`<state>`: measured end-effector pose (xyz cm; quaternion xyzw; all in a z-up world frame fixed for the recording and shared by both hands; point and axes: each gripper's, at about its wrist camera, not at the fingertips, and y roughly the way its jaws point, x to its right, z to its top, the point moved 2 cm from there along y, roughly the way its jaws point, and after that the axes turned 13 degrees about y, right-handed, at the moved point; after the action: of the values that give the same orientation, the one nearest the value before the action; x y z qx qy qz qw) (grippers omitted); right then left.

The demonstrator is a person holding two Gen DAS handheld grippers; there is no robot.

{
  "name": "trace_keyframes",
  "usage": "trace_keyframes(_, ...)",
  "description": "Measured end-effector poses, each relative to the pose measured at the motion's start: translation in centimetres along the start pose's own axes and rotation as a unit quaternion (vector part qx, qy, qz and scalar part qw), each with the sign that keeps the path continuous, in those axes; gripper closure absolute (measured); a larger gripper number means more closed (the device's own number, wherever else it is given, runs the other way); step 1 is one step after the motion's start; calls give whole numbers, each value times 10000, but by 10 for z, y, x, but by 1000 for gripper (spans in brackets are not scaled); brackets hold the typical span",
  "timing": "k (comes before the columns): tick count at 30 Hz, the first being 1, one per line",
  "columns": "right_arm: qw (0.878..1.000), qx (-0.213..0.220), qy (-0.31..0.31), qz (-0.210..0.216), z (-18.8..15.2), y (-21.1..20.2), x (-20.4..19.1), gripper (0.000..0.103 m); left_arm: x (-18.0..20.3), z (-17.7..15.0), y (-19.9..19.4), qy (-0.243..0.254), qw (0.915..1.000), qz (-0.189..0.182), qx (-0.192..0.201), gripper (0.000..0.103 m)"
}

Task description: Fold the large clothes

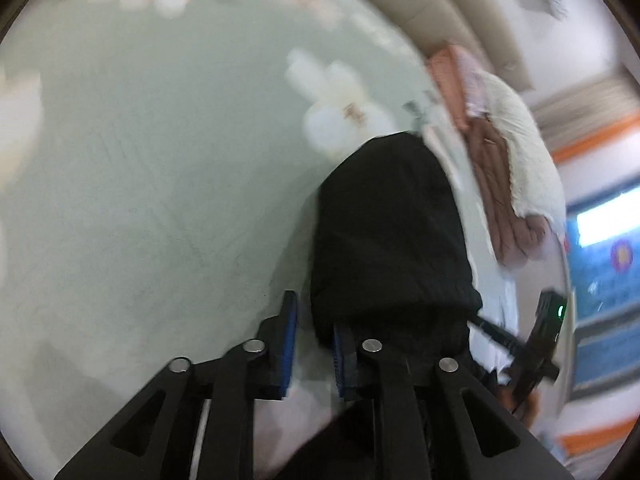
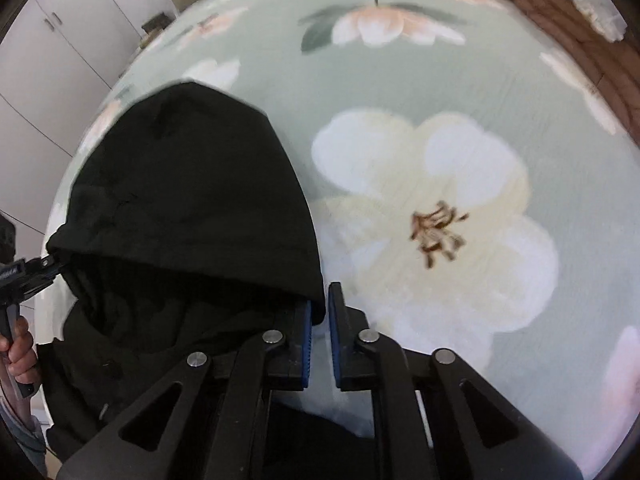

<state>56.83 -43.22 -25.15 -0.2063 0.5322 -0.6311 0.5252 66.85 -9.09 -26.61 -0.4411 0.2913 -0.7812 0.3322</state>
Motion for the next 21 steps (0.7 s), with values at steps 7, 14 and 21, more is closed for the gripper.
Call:
trace_keyframes(7, 9953, 776, -427, 401, 14, -78, -29, 51, 35, 26, -66, 875, 9914, 610, 757, 73)
trace_keyframes(14, 9945, 679, -765, 242, 37, -36, -87, 51, 70, 65, 16, 1233, 9918, 272, 183, 62)
trace_keyframes(21, 9941, -84, -1085, 12, 6, 33, -69, 57, 44, 27, 67, 982, 9930, 372, -549, 64)
